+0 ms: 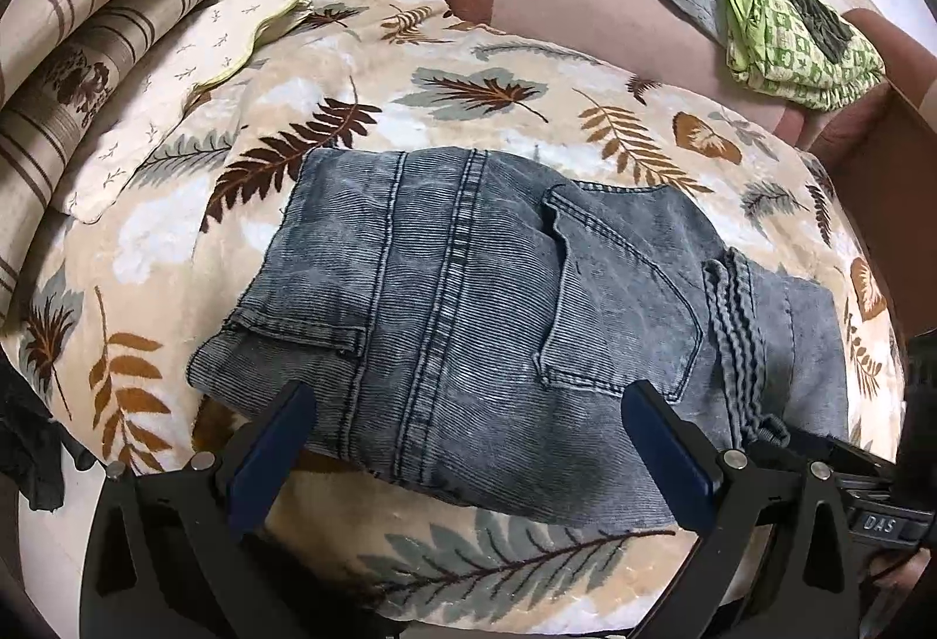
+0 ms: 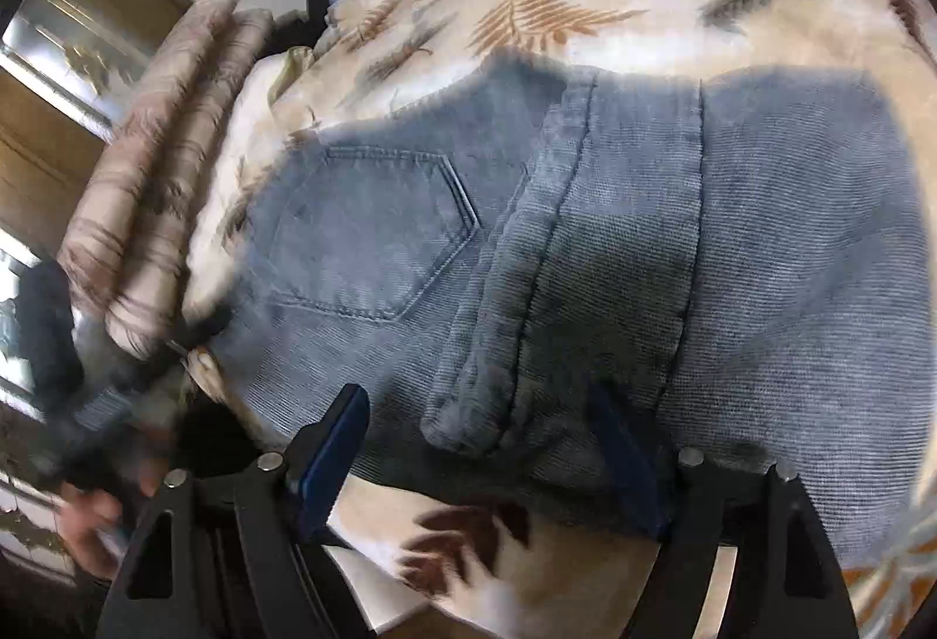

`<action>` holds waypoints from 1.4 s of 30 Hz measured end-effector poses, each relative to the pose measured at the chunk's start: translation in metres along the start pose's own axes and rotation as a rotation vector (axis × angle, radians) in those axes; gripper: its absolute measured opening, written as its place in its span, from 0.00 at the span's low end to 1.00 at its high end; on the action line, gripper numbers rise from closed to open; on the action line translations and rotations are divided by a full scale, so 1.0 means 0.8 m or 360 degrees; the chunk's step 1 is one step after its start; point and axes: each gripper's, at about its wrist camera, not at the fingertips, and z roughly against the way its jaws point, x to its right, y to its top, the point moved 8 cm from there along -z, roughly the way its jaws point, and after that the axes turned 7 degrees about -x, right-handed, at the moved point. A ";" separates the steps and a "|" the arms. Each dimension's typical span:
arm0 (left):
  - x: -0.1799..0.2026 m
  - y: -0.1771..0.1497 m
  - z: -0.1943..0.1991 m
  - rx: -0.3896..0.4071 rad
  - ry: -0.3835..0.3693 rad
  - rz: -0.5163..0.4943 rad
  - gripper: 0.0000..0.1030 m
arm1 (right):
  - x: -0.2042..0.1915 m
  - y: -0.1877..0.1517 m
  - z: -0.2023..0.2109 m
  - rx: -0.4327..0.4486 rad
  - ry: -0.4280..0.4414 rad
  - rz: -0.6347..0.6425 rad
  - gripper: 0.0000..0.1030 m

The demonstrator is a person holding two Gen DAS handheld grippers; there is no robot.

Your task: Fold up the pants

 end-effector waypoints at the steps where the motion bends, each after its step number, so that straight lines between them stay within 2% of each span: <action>1: 0.000 0.000 0.000 0.0005 0.0009 -0.0010 1.00 | -0.002 0.000 0.003 0.0005 -0.0004 0.0005 0.78; 7: -0.005 -0.001 -0.002 -0.0012 0.0017 0.0018 1.00 | 0.001 0.003 0.019 0.0020 0.0013 -0.0075 0.78; 17: -0.001 -0.002 -0.001 -0.0016 0.0027 0.0001 1.00 | -0.016 0.020 0.054 0.0164 0.0040 -0.0042 0.78; 20: 0.000 -0.003 0.000 -0.0018 0.0030 0.0001 1.00 | -0.012 0.014 0.031 0.0081 0.0052 -0.0054 0.78; 21: 0.000 -0.003 0.000 -0.0019 0.0028 0.0000 1.00 | -0.005 0.005 0.010 -0.0016 0.0055 -0.0073 0.79; 22: -0.001 -0.003 0.001 -0.0019 0.0028 -0.0004 1.00 | -0.001 0.002 0.005 -0.0031 0.0048 -0.0079 0.79; 23: -0.002 -0.004 0.002 -0.0015 0.0035 -0.0008 1.00 | -0.001 0.003 0.007 0.0014 0.0051 -0.0063 0.78; 30: -0.004 -0.004 0.000 -0.0026 0.0039 0.0011 1.00 | 0.003 0.005 0.020 0.0025 0.0052 -0.0105 0.78; 34: -0.006 -0.003 0.003 -0.0017 0.0001 0.0051 1.00 | -0.001 0.010 0.032 0.0065 0.0040 -0.0088 0.78; 38: 0.010 0.014 0.009 0.0054 -0.0081 0.0053 1.00 | -0.004 0.017 0.052 0.0119 -0.0003 -0.0080 0.78; 42: 0.064 0.048 0.006 0.0164 -0.0208 -0.0085 1.00 | 0.013 -0.001 0.094 0.0204 -0.0180 -0.0108 0.78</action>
